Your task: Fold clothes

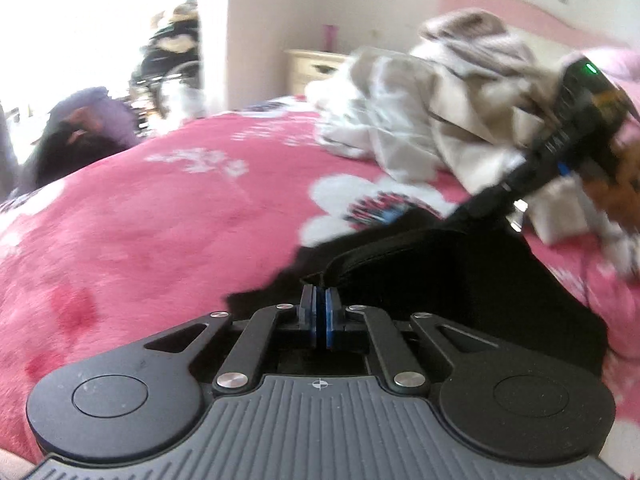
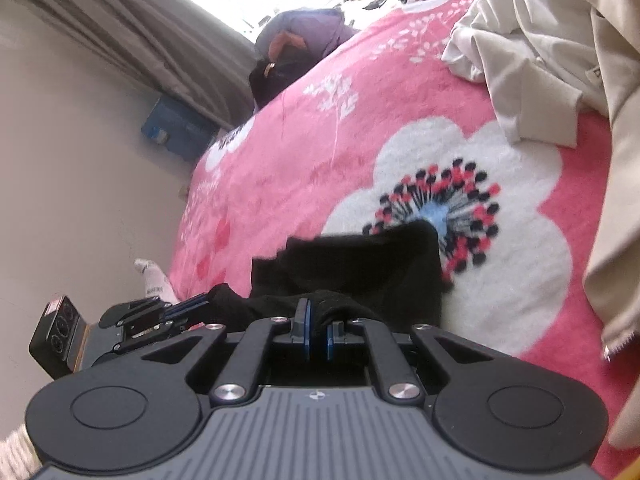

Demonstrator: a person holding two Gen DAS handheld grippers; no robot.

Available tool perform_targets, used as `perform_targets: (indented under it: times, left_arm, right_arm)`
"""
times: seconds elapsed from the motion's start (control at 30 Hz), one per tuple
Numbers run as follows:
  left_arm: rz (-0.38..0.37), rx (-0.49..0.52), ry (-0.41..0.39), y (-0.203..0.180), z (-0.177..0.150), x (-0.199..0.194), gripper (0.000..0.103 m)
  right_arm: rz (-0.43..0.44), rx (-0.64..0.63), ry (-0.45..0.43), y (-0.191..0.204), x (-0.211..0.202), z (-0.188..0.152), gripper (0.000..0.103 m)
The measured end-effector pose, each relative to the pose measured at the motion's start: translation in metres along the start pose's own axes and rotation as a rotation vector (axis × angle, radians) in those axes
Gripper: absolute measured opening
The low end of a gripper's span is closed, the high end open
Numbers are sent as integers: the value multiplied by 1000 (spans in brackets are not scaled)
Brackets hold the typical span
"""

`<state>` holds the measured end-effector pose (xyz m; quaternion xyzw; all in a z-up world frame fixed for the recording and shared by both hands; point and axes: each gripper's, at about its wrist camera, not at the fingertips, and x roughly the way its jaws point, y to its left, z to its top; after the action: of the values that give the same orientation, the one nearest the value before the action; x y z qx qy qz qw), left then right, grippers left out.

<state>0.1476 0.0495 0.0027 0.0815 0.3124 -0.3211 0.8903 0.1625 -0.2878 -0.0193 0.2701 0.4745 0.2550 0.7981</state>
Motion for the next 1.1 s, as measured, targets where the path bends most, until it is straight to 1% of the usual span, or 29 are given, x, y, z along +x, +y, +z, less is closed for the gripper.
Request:
perform_targets:
  times: [0.07, 0.2, 0.33, 0.4, 0.47, 0.5, 0.53, 0.57, 0.6, 0.67, 0.73, 0.8, 0.83, 0.93, 0.97, 1.07, 1.1]
  left_arm:
    - [22, -24, 9, 6, 2, 5, 2]
    - [65, -21, 21, 9, 4, 13, 2]
    - [97, -47, 35, 19, 6, 23, 2]
    - [102, -60, 50, 24, 5, 31, 2]
    - [104, -67, 83, 26, 3, 40, 5]
    - [104, -71, 91, 26, 1, 42, 7]
    - [110, -74, 93, 27, -1, 42, 8]
    - [115, -81, 93, 29, -2, 42, 11]
    - [118, -97, 88, 31, -3, 40, 14]
    - [133, -146, 77, 39, -3, 38, 23]
    - [141, -214, 60, 48, -1, 35, 23]
    - [147, -272, 45, 56, 0, 32, 24]
    - [154, -282, 38, 58, 1, 30, 25]
    - [159, -294, 25, 59, 2, 28, 26]
    - [158, -296, 25, 59, 2, 28, 26]
    - [154, -296, 33, 55, 2, 27, 27]
    - [156, -300, 37, 54, 3, 26, 27]
  right_arm:
    - [-3, -3, -8, 2, 7, 6, 8]
    - [-15, -7, -16, 4, 25, 19, 8]
    - [-35, 13, -5, -5, 42, 24, 8]
    - [-38, 45, 7, -14, 50, 25, 10]
    - [-9, 118, 10, -27, 50, 25, 12]
    - [12, 158, -10, -34, 45, 25, 14]
    - [33, 199, -29, -41, 41, 26, 21]
    - [53, 240, -48, -47, 36, 26, 26]
    - [74, 280, -68, -54, 31, 26, 34]
    - [101, 330, -133, -65, 17, 25, 34]
    - [103, 344, -171, -71, 5, 23, 34]
    - [91, 316, -181, -69, -3, 20, 33]
    - [85, 285, -168, -65, -4, 20, 31]
    - [77, 104, -79, -34, 11, 19, 30]
    - [50, 49, -61, -26, 18, 19, 30]
    - [-93, -96, -33, -6, 38, 16, 29]
    - [-168, -133, -50, -3, 40, 15, 29]
